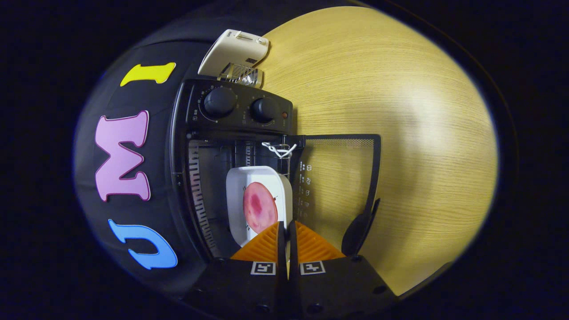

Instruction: Open the toaster oven, put the food inside, and close the toaster oven door.

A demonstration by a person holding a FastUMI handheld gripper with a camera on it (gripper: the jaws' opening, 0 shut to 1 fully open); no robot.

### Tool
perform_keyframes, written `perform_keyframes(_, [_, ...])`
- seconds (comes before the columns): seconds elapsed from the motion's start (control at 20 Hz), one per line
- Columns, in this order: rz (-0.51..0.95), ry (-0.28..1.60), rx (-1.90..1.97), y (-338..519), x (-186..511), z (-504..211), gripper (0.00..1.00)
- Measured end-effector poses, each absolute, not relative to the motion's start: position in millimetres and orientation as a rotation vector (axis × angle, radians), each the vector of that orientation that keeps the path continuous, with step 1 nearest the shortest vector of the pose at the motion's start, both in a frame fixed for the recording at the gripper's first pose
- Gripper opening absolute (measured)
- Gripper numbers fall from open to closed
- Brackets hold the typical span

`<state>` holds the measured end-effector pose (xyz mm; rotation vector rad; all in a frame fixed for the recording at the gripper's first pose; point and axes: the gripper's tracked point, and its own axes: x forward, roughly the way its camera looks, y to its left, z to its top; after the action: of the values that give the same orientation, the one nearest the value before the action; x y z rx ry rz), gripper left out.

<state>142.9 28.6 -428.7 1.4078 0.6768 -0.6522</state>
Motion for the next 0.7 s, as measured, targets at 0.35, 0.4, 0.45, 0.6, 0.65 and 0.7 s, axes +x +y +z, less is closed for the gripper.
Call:
perform_keyframes(0.35, [-0.682, 0.619, 1.465, 41, 182, -439, 0.05])
perform_keyframes(0.4, [-0.684, 0.61, 1.463, 39, 185, -439, 0.05])
perform_keyframes(0.45, [-0.684, 0.605, 1.472, 39, 187, -440, 0.05])
perform_keyframes(0.6, [-0.679, 0.615, 1.474, 41, 187, -443, 0.08])
perform_keyframes(0.65, [-0.675, 0.611, 1.466, 40, 187, -443, 0.08])
perform_keyframes(0.7, [-0.664, 0.606, 1.464, 40, 189, -444, 0.1])
